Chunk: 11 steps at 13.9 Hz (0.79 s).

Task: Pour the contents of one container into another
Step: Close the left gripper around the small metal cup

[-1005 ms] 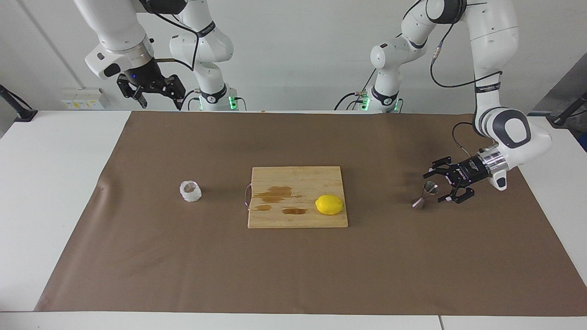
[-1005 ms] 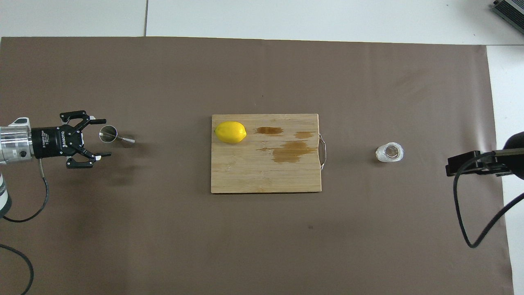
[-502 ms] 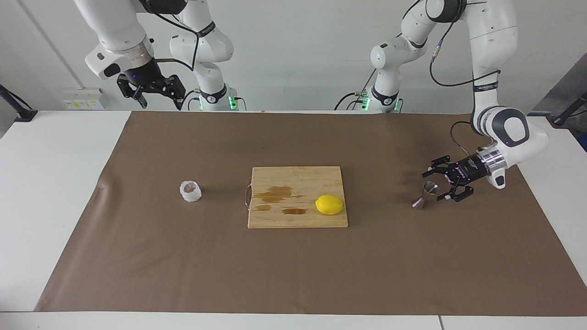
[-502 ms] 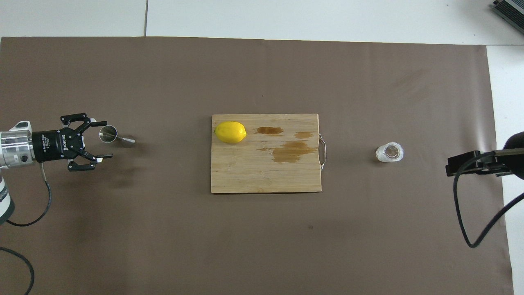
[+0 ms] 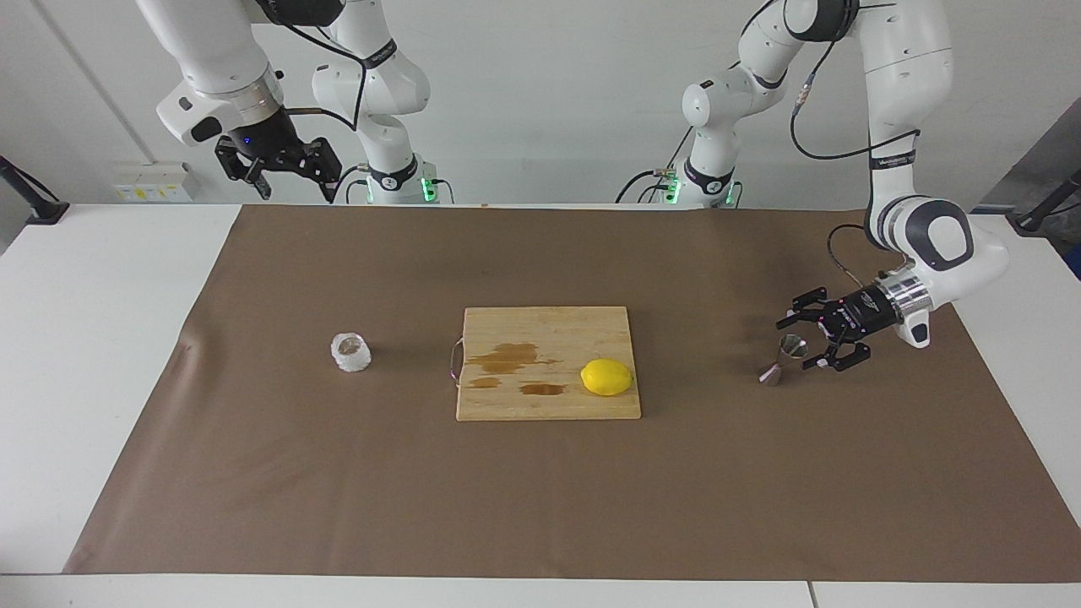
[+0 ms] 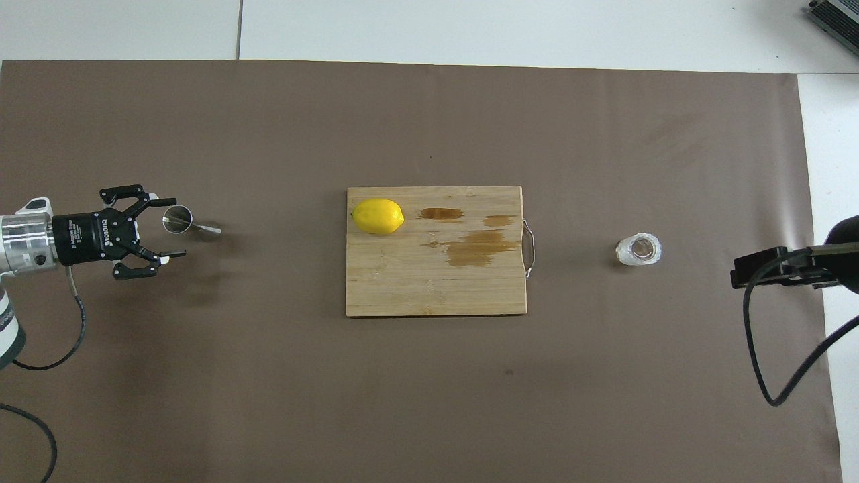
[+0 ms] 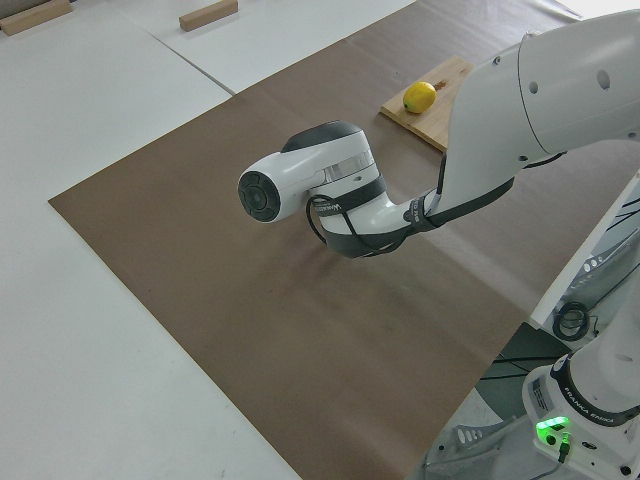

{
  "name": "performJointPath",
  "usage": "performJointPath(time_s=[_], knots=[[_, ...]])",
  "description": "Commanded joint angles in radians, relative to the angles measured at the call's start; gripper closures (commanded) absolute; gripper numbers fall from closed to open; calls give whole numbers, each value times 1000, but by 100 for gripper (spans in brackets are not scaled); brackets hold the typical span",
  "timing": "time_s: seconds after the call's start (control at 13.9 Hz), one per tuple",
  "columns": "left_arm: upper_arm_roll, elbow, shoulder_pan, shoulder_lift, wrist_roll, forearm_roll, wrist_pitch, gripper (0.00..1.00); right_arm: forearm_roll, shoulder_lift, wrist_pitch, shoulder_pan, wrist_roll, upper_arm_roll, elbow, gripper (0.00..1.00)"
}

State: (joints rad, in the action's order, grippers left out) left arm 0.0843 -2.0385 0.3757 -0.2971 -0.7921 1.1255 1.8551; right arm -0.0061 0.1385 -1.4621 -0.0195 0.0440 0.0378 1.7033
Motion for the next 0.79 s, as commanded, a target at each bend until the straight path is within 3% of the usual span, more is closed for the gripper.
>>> performJointPath(time_s=[0.0, 0.5, 0.65, 0.72], knots=[[-3, -43, -7, 33, 21, 34, 9, 12, -11, 26, -6, -8, -27, 0, 27, 0], [-5, -45, -6, 35, 19, 34, 9, 25, -9, 26, -6, -8, -27, 0, 27, 0], [-5, -43, -6, 35, 19, 34, 9, 44, -9, 26, -6, -8, -27, 0, 27, 0], [-5, -43, -6, 35, 17, 34, 9, 62, -11, 26, -6, -8, -27, 0, 27, 0]])
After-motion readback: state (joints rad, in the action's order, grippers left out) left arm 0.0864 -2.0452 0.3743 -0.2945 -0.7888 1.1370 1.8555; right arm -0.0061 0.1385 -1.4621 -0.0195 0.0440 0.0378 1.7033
